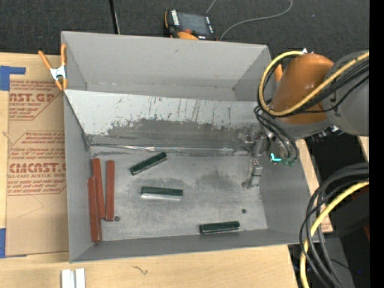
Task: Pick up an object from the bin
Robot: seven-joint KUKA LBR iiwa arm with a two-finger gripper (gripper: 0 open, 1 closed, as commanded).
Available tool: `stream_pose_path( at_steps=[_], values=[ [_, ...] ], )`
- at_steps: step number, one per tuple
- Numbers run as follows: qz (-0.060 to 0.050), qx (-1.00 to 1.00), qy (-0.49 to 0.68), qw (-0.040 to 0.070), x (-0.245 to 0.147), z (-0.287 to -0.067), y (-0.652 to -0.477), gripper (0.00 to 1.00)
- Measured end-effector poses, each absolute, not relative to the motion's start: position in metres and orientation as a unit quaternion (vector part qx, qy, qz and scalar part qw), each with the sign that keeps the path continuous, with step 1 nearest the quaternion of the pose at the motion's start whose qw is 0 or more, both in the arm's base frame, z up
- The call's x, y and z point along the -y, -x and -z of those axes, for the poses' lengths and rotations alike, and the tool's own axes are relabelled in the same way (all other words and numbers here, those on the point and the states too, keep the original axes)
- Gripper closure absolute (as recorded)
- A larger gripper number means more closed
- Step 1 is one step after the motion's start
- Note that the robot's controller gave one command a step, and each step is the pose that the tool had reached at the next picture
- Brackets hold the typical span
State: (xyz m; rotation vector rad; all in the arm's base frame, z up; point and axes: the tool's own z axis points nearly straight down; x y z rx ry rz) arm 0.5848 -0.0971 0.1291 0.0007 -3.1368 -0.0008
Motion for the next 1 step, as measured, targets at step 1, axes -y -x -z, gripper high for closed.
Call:
stream_pose_path(
  at_steps=[1],
  values=[
    [0.002, 0.999, -0.041, -0.001, -0.0232, -0.1553, -0.5570, 0.00]
  ],
)
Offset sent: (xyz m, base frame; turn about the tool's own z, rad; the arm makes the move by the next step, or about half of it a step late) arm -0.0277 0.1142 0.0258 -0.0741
